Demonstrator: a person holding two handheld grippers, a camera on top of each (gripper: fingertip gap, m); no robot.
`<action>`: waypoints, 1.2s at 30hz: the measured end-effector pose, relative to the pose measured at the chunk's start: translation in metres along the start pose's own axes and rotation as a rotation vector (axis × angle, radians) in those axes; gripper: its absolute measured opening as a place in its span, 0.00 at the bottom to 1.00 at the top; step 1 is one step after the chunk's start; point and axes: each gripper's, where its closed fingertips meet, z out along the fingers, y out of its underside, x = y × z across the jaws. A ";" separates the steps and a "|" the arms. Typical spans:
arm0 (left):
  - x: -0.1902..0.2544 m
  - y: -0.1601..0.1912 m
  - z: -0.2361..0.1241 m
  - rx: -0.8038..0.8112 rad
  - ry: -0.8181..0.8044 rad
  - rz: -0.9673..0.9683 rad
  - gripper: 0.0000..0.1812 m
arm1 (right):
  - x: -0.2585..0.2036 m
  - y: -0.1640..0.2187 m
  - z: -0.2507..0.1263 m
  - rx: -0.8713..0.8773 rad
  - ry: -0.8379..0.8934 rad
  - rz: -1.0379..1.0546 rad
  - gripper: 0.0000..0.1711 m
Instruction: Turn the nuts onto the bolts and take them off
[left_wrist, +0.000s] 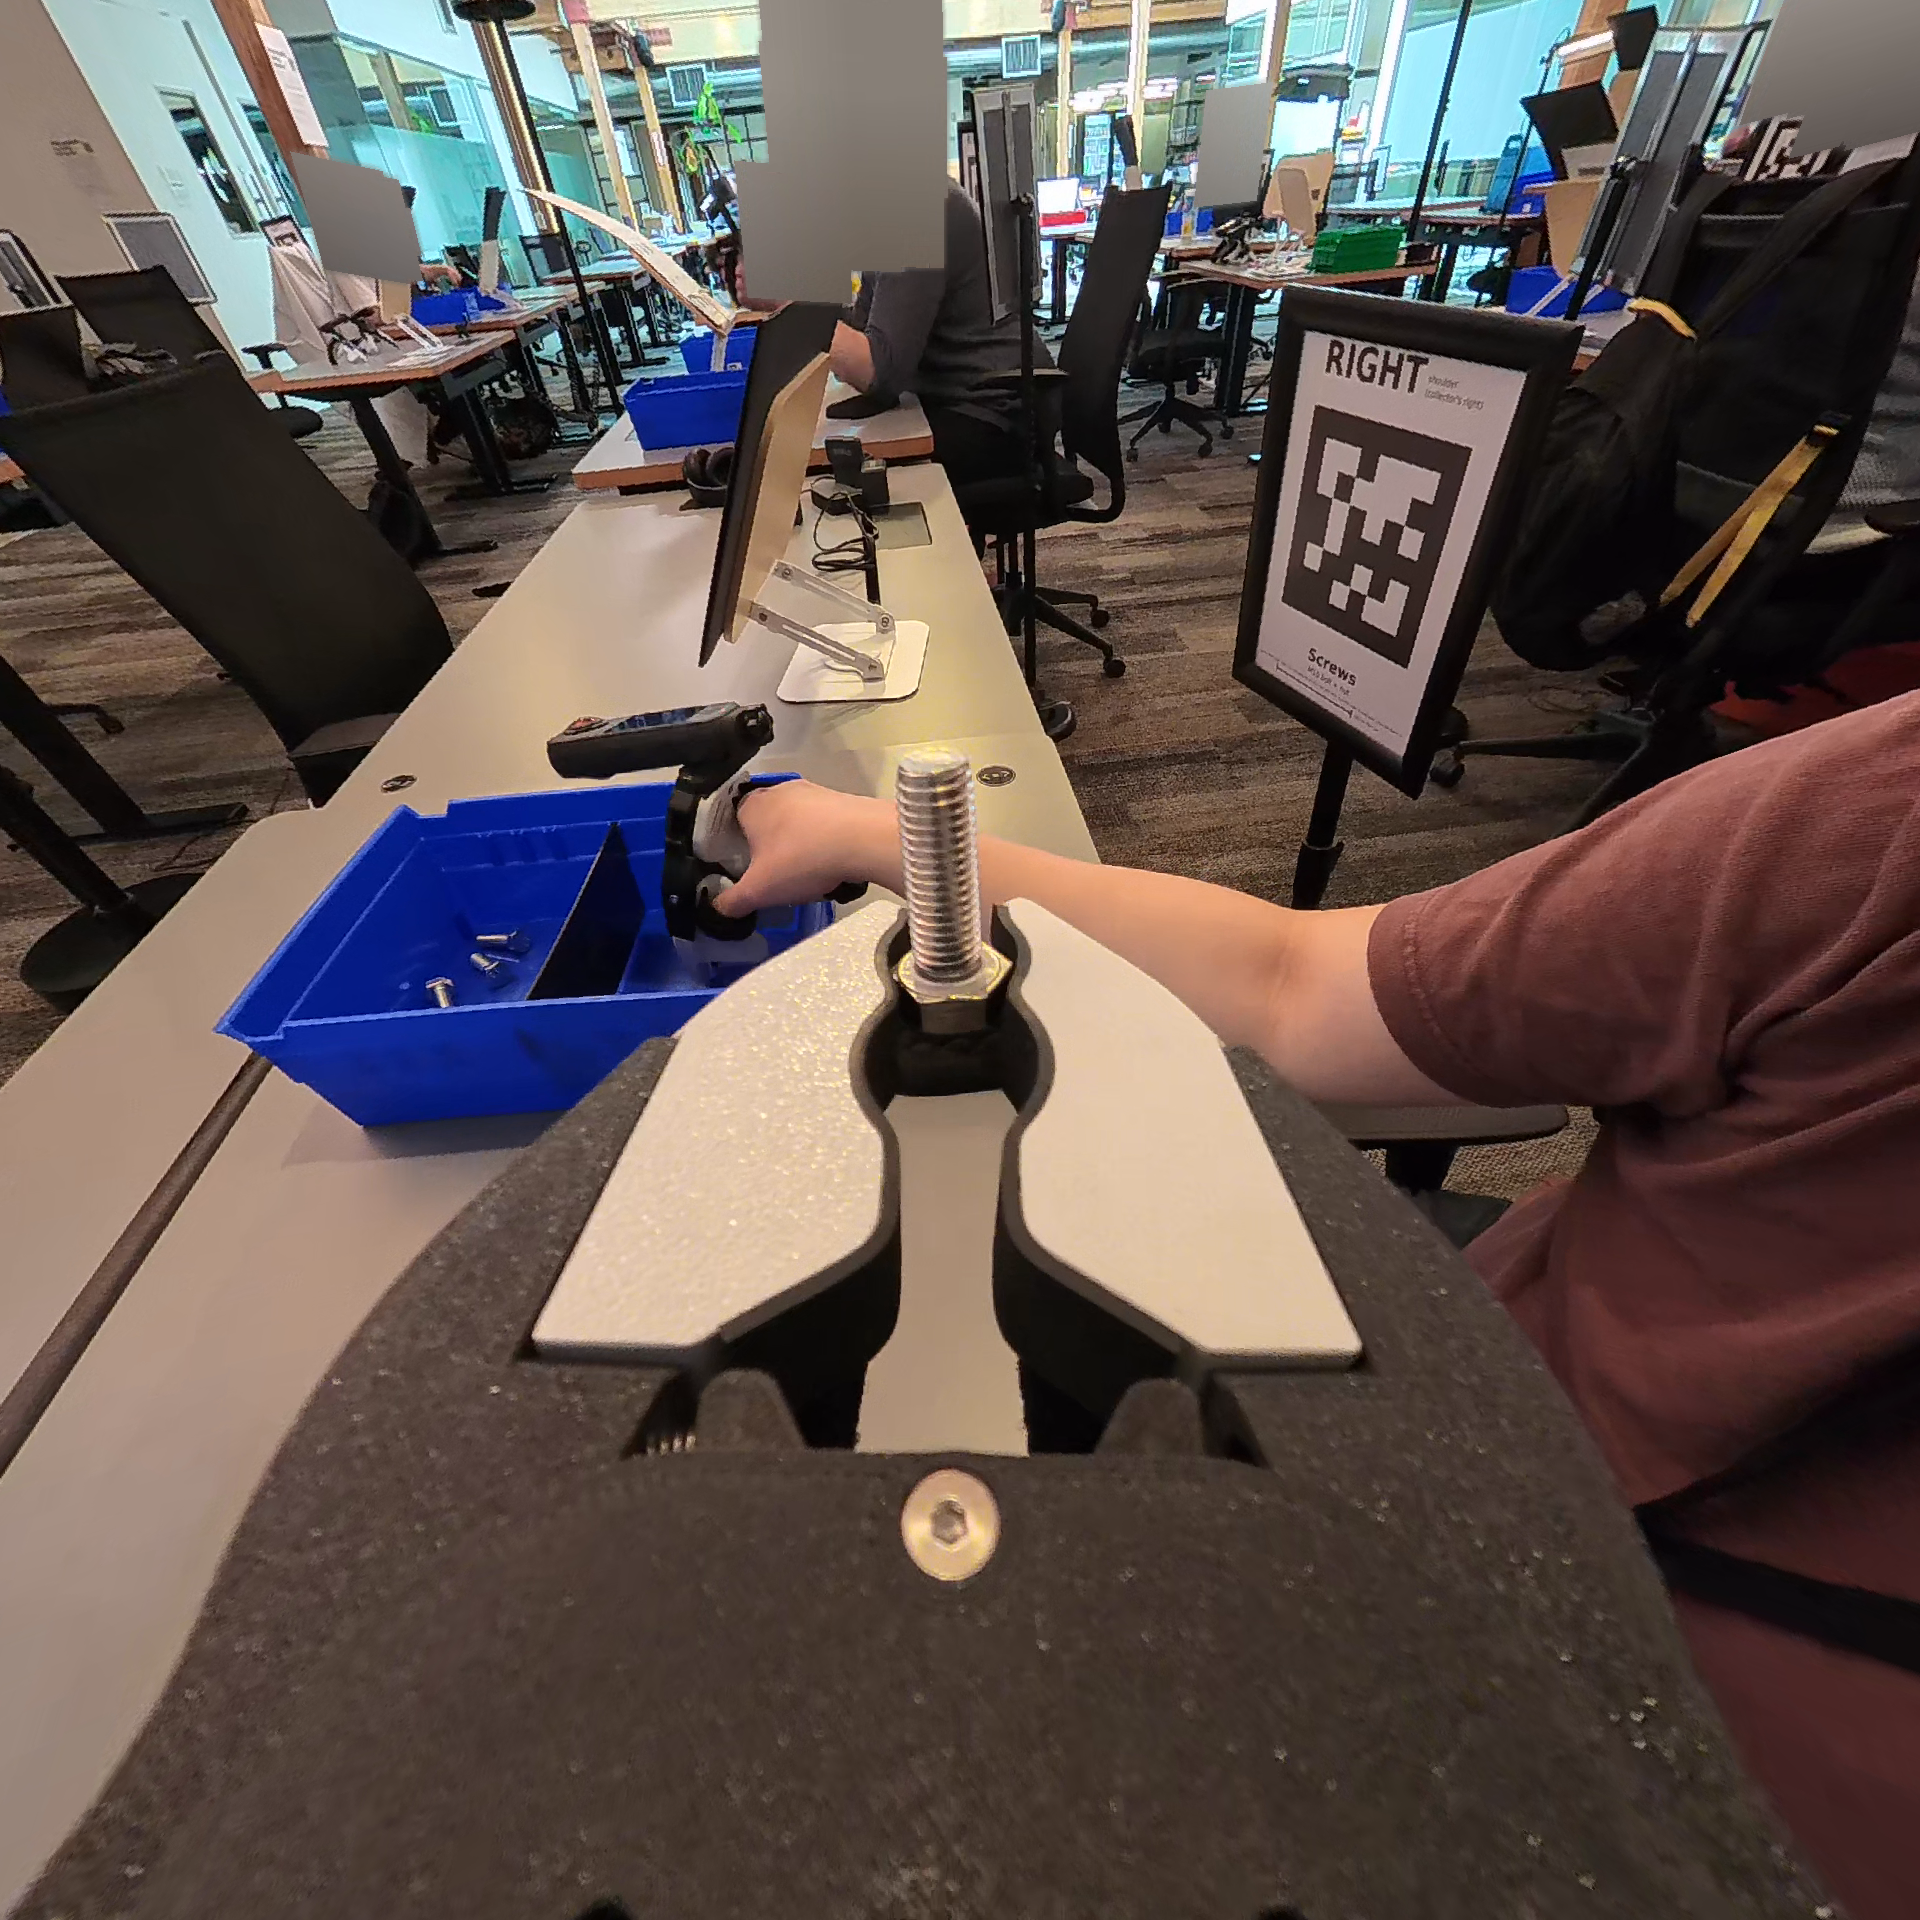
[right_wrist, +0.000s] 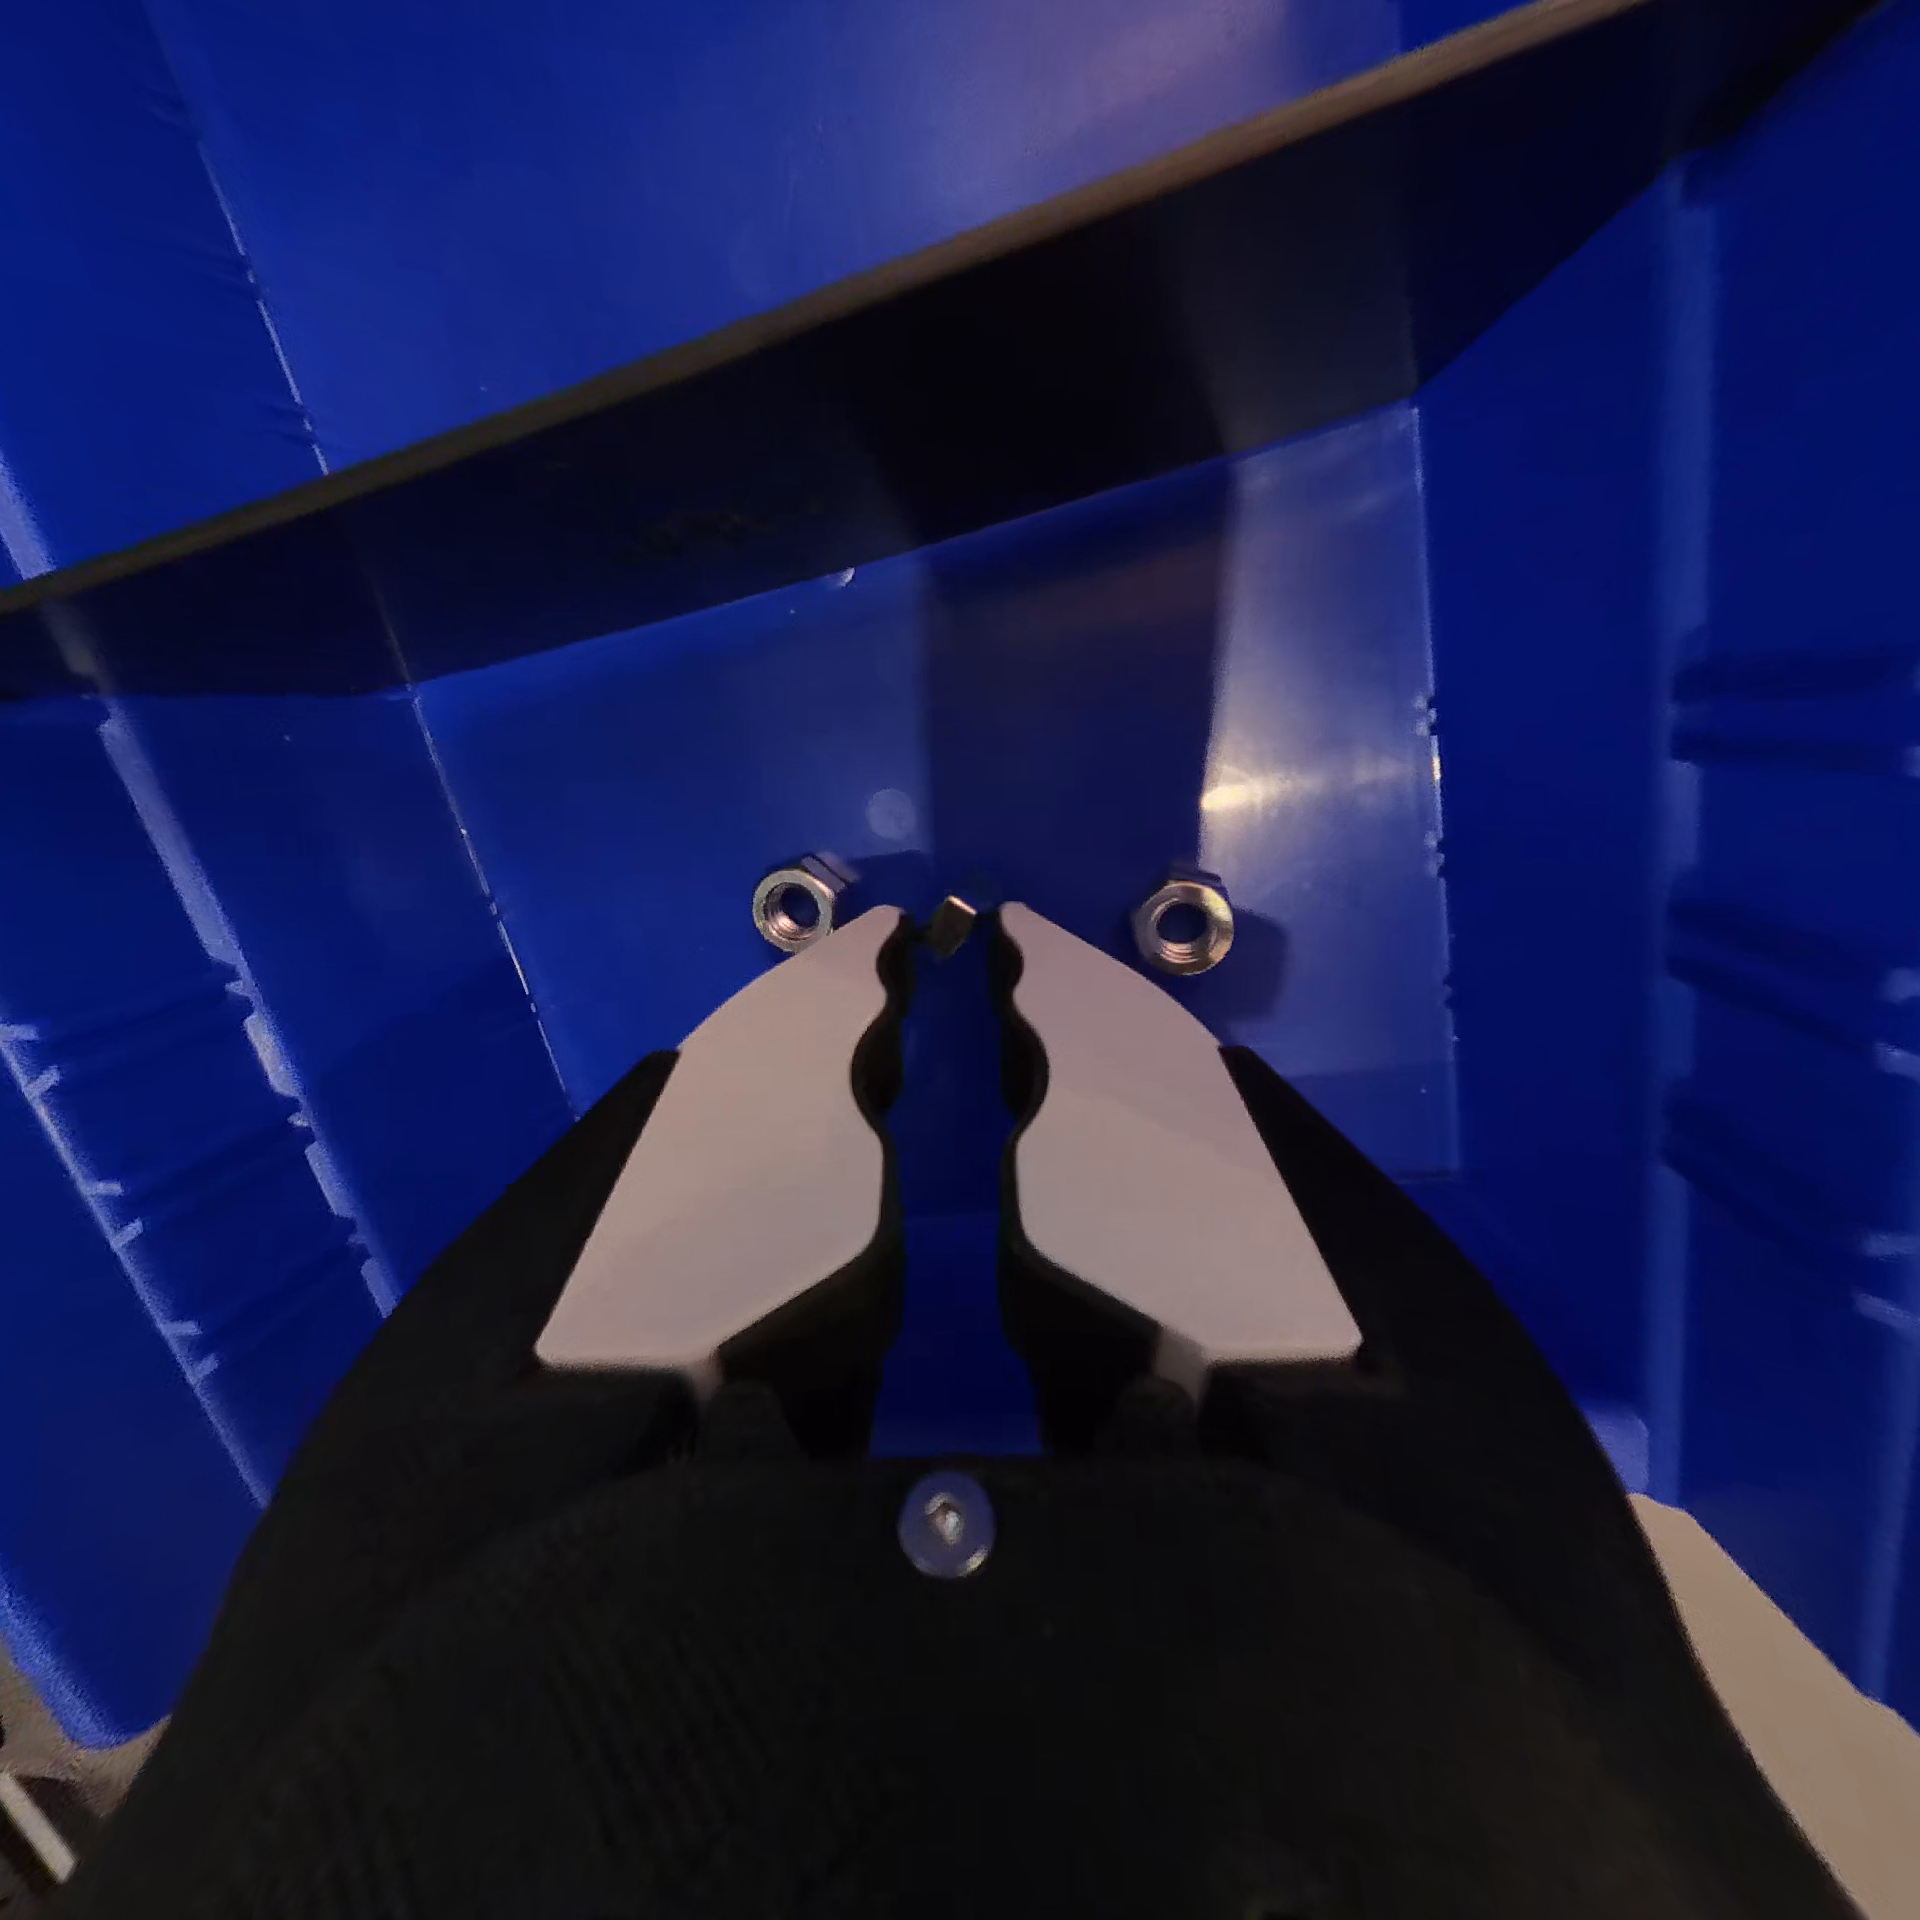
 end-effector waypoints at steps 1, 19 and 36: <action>0.000 0.000 0.000 0.000 0.000 0.003 0.08 | 0.000 0.000 -0.001 0.003 0.003 -0.005 0.08; 0.007 0.005 0.006 -0.031 0.022 0.015 0.08 | -0.021 0.010 -0.011 -0.041 -0.330 -0.047 0.06; 0.010 0.008 0.010 -0.044 0.039 0.021 0.08 | -0.011 0.008 -0.013 -0.027 -0.184 -0.201 0.12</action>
